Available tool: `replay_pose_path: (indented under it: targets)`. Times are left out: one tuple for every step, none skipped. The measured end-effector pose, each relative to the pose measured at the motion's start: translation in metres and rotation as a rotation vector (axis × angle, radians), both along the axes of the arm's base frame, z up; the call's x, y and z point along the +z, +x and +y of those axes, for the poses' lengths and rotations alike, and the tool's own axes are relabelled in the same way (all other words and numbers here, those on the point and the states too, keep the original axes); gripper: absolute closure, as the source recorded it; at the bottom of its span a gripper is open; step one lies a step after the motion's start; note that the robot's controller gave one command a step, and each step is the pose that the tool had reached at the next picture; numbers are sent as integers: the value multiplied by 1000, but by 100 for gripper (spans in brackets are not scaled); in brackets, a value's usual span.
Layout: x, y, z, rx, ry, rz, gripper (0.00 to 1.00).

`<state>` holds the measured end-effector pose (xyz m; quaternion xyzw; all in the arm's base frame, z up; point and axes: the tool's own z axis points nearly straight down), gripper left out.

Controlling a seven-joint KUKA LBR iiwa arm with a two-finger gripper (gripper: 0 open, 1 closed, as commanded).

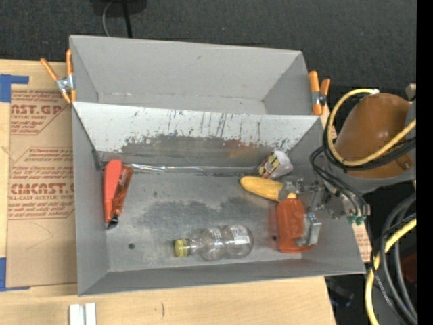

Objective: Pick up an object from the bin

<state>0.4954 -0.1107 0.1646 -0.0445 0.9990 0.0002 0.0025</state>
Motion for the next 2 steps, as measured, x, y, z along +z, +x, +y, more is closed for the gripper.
replay_pose_path:
  targets:
    - [-22,-6,1,14,0,6,0]
    - [-34,-9,-12,207,-1,1,0]
